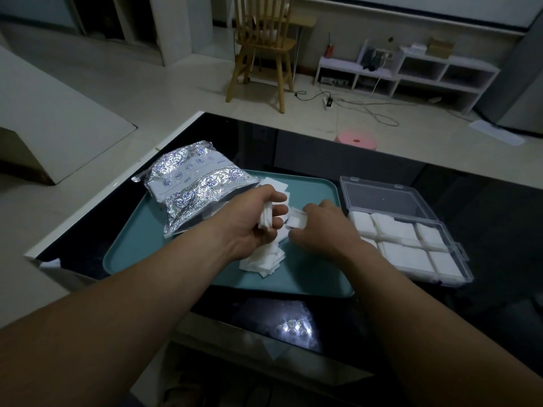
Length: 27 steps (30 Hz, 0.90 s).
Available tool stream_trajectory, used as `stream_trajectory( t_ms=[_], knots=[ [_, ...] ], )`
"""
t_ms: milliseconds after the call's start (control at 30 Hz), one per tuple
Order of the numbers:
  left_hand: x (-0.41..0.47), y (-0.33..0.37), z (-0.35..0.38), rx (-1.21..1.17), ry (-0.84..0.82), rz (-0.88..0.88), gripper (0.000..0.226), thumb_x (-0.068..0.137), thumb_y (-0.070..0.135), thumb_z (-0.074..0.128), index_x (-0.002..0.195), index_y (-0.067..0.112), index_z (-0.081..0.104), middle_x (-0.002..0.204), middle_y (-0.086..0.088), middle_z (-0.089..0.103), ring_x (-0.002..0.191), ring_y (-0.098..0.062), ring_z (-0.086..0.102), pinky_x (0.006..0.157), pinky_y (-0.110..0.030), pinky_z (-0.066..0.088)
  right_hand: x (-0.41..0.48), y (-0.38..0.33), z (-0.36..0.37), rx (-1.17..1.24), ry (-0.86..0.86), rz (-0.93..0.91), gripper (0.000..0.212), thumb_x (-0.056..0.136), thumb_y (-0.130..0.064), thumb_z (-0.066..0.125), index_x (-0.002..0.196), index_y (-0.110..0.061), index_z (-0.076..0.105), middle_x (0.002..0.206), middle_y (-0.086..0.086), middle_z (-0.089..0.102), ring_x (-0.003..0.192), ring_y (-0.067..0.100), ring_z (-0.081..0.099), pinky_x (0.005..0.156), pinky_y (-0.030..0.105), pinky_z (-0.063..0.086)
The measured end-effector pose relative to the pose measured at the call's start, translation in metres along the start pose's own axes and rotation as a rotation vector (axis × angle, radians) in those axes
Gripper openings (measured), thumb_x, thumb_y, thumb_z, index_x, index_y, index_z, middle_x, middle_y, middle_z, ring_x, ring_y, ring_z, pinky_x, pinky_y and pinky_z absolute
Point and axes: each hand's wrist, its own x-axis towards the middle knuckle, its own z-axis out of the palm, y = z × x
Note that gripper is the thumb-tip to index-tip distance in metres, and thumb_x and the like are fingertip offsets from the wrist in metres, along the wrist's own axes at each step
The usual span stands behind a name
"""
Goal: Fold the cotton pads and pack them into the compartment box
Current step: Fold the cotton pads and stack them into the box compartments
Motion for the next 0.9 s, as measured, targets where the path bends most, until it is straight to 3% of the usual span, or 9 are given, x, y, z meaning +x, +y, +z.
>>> stream_trajectory(
  t_ms=[100, 233, 367, 467, 600, 700, 767, 833, 900],
  knots=[
    [-0.002, 0.001, 0.002, 0.005, 0.014, 0.001, 0.016, 0.092, 0.017, 0.061, 0.107, 0.013, 0.065, 0.075, -0.003, 0.062, 0.055, -0.013, 0.048, 0.043, -0.018, 0.029, -0.002, 0.002, 0.002, -0.044, 0.001, -0.041, 0.054, 0.091, -0.051, 0.06, 0.138, -0.025, 0.052, 0.13, 0.009, 0.05, 0.121, 0.031, 0.051, 0.096, 0.046, 0.052],
    [-0.005, 0.001, 0.003, 0.014, 0.015, 0.013, 0.018, 0.095, 0.019, 0.058, 0.11, 0.011, 0.065, 0.08, -0.004, 0.061, 0.055, -0.013, 0.048, 0.044, -0.019, 0.028, 0.0, 0.001, 0.01, -0.052, 0.147, -0.045, 0.032, 0.102, -0.044, 0.046, 0.114, -0.019, 0.062, 0.113, 0.008, 0.056, 0.101, 0.027, 0.055, 0.086, 0.043, 0.054],
    [-0.007, 0.001, 0.002, 0.018, 0.039, 0.032, 0.017, 0.097, 0.019, 0.056, 0.109, 0.011, 0.065, 0.084, -0.006, 0.061, 0.056, -0.014, 0.05, 0.044, -0.019, 0.032, 0.003, 0.004, 0.01, 0.051, 0.171, -0.038, 0.033, 0.106, -0.04, 0.038, 0.092, -0.019, 0.059, 0.099, 0.007, 0.059, 0.091, 0.025, 0.058, 0.085, 0.045, 0.056],
    [-0.009, 0.0, 0.006, 0.038, 0.024, 0.094, 0.012, 0.098, 0.012, 0.056, 0.109, 0.013, 0.06, 0.081, -0.006, 0.059, 0.059, -0.014, 0.053, 0.046, -0.021, 0.042, 0.001, 0.004, -0.001, 0.218, 0.341, -0.028, 0.037, 0.109, -0.034, 0.039, 0.083, -0.018, 0.059, 0.092, 0.006, 0.058, 0.084, 0.023, 0.057, 0.077, 0.042, 0.053],
    [-0.014, -0.004, 0.018, 0.066, -0.029, 0.215, 0.023, 0.095, -0.006, 0.053, 0.104, 0.015, 0.052, 0.086, -0.011, 0.059, 0.068, -0.02, 0.061, 0.059, -0.028, 0.054, -0.019, -0.005, -0.023, 0.508, 0.433, -0.033, 0.027, 0.107, -0.028, 0.05, 0.088, -0.014, 0.063, 0.082, 0.001, 0.062, 0.074, 0.02, 0.059, 0.065, 0.039, 0.048],
    [-0.017, -0.008, 0.024, 0.035, -0.057, 0.221, 0.019, 0.099, 0.001, 0.055, 0.111, 0.015, 0.055, 0.1, -0.015, 0.068, 0.076, -0.023, 0.071, 0.061, -0.031, 0.06, -0.042, -0.008, -0.03, 0.727, 0.395, -0.008, 0.012, 0.104, -0.03, 0.059, 0.097, -0.02, 0.062, 0.088, -0.004, 0.068, 0.078, 0.014, 0.065, 0.064, 0.033, 0.049],
    [-0.019, -0.01, 0.027, -0.006, -0.058, 0.201, 0.021, 0.101, 0.003, 0.054, 0.117, 0.015, 0.056, 0.109, -0.018, 0.068, 0.076, -0.023, 0.073, 0.06, -0.032, 0.061, -0.051, -0.007, -0.029, 0.772, 0.391, 0.014, 0.013, 0.102, -0.031, 0.062, 0.094, -0.021, 0.059, 0.086, -0.004, 0.068, 0.077, 0.013, 0.065, 0.063, 0.031, 0.047],
    [-0.02, -0.013, 0.027, 0.01, -0.062, 0.203, 0.03, 0.1, 0.001, 0.052, 0.125, 0.018, 0.055, 0.116, -0.019, 0.069, 0.078, -0.024, 0.074, 0.062, -0.032, 0.06, -0.054, -0.006, -0.027, 0.759, 0.414, 0.019, 0.016, 0.101, -0.032, 0.063, 0.09, -0.021, 0.058, 0.084, -0.002, 0.068, 0.077, 0.016, 0.066, 0.067, 0.038, 0.053],
    [-0.022, -0.016, 0.027, 0.034, -0.056, 0.218, 0.042, 0.099, -0.001, 0.051, 0.133, 0.025, 0.051, 0.119, -0.017, 0.07, 0.092, -0.029, 0.076, 0.068, -0.034, 0.062, -0.056, -0.005, -0.027, 0.734, 0.446, 0.017, 0.016, 0.1, -0.033, 0.063, 0.088, -0.023, 0.058, 0.083, -0.003, 0.068, 0.077, 0.017, 0.068, 0.071, 0.044, 0.057]
  ],
)
